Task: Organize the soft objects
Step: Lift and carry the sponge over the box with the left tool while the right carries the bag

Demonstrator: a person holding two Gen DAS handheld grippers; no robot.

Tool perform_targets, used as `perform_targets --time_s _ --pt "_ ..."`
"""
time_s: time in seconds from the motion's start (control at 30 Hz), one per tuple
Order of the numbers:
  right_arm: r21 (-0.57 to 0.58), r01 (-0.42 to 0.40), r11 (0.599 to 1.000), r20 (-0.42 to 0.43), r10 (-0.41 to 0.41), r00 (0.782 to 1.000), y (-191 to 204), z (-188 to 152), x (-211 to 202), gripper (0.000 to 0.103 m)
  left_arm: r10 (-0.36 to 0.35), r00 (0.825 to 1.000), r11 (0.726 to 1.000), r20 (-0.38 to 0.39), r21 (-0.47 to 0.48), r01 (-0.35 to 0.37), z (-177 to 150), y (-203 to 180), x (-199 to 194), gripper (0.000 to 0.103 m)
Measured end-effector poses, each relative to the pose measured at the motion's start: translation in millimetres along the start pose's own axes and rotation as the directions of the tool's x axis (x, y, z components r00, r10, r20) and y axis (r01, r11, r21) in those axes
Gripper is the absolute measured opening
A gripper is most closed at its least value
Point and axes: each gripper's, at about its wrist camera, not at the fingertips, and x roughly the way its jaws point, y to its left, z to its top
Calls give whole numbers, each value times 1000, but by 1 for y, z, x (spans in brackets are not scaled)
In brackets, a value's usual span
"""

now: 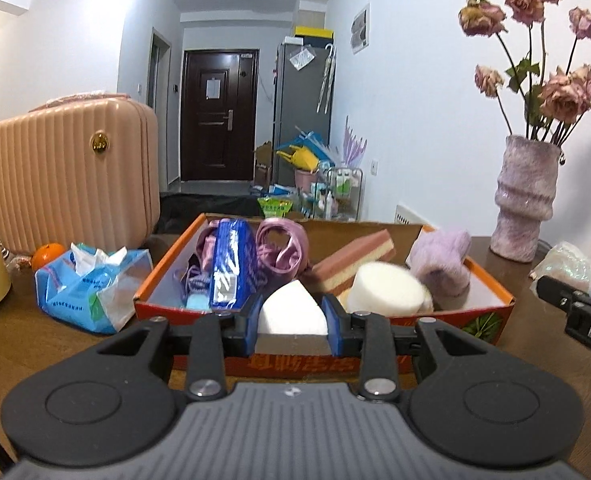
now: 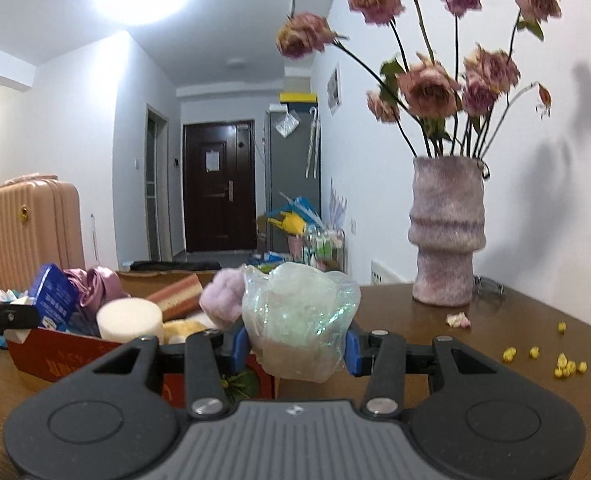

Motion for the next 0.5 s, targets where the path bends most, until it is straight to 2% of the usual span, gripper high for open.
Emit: perform_targets --time_s 0.5 --pt "-70 -40 997 97 47 994 37 7 10 44 -18 995 999 96 -43 22 23 -11 8 33"
